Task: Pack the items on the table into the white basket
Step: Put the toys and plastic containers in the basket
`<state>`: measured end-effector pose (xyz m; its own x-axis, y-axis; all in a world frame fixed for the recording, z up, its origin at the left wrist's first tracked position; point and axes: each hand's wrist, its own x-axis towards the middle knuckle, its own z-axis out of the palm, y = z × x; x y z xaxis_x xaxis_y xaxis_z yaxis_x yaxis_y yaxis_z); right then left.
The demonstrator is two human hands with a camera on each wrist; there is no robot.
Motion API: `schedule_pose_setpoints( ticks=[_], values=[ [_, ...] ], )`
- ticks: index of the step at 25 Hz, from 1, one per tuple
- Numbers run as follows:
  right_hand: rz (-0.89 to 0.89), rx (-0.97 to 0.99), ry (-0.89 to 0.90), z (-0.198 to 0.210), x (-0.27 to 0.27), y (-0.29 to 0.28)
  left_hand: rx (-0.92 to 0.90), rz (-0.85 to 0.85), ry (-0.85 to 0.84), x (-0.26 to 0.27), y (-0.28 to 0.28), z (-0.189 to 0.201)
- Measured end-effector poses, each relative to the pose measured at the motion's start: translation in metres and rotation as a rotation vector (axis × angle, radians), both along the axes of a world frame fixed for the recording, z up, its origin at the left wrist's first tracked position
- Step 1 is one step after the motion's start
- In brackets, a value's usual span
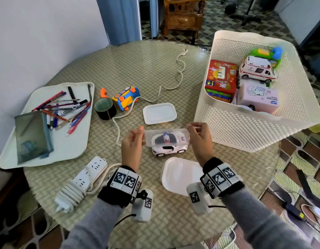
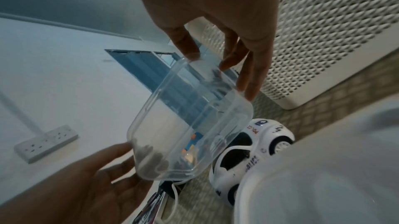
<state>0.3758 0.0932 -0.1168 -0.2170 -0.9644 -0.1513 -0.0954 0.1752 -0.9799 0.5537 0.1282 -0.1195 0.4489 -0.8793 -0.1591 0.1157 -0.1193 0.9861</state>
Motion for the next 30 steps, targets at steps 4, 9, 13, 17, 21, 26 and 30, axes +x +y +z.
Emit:
schedule_pose_setpoints(
  ticks=[4, 9, 13, 17, 21, 26, 30],
  values=[
    [-0.050, 0.109, -0.119, -0.008, -0.024, 0.025, 0.056, -0.064, 0.069, -0.007, 0.015, -0.009],
    [-0.129, 0.157, -0.024, -0.024, -0.050, 0.056, 0.198, -0.254, -0.001, -0.024, 0.030, -0.026],
    [-0.174, 0.210, 0.071, -0.037, -0.061, 0.075, 0.199, -0.380, -0.087, -0.032, 0.041, -0.036],
    [-0.237, 0.198, 0.133, -0.049, -0.062, 0.085, 0.211, -0.405, -0.080, -0.036, 0.047, -0.042],
    [-0.227, 0.199, 0.126, -0.051, -0.062, 0.085, 0.254, -0.426, -0.072, -0.036, 0.044, -0.047],
    [-0.243, 0.136, 0.150, -0.047, -0.072, 0.078, 0.233, -0.449, -0.010, -0.048, 0.034, -0.039],
    [-0.221, 0.151, 0.218, -0.047, -0.081, 0.075, 0.244, -0.461, -0.013, -0.055, 0.029, -0.038]
  ],
)
